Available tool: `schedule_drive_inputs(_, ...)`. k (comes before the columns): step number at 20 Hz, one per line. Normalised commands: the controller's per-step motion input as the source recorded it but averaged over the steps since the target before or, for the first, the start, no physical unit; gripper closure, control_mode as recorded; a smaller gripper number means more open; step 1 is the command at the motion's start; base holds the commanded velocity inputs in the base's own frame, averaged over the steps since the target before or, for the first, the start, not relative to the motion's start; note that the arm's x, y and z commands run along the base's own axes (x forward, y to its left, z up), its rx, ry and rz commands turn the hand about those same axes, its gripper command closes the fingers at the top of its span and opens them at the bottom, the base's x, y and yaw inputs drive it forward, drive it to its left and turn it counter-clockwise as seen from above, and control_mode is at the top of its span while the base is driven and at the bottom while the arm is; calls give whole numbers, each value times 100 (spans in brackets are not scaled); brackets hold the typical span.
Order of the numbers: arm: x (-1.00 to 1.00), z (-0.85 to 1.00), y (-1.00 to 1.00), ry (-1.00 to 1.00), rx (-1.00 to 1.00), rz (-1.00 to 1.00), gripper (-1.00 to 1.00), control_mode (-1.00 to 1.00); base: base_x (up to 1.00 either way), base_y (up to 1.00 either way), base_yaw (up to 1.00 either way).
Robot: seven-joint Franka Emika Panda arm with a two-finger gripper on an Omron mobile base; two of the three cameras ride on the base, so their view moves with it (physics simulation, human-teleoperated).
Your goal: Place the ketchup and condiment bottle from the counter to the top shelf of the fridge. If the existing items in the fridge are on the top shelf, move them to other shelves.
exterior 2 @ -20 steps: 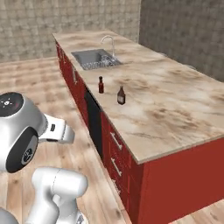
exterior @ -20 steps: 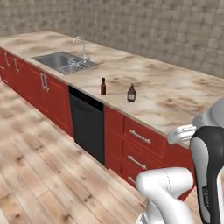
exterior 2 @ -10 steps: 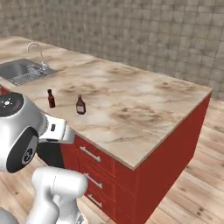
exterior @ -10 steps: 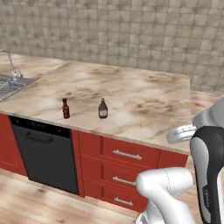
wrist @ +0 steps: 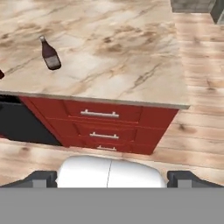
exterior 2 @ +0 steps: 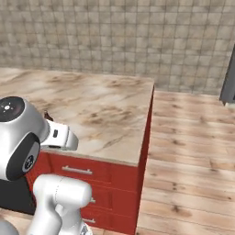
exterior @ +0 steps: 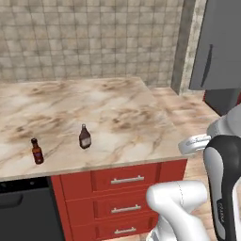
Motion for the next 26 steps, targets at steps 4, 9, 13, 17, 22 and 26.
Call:
schedule_drive_inputs(4, 0, 0, 0, 0, 0, 0, -100, 100, 0, 79, -59)
schedule_drive_inputs(9, 0, 0, 0, 0, 0, 0, -100, 100, 0, 81, -21)
schedule_drive_inputs(13, 0, 0, 0, 0, 0, 0, -100, 100, -2, 39, -1)
schedule_drive_inputs(17, 0, 0, 0, 0, 0, 0, -100, 100, 0, 5, 2)
schedule_drive_inputs(22, 0, 0, 0, 0, 0, 0, -100, 100, 0, 12, 5)
schedule_drive_inputs(26, 0, 0, 0, 0, 0, 0, -100, 100, 0, 11, 11)
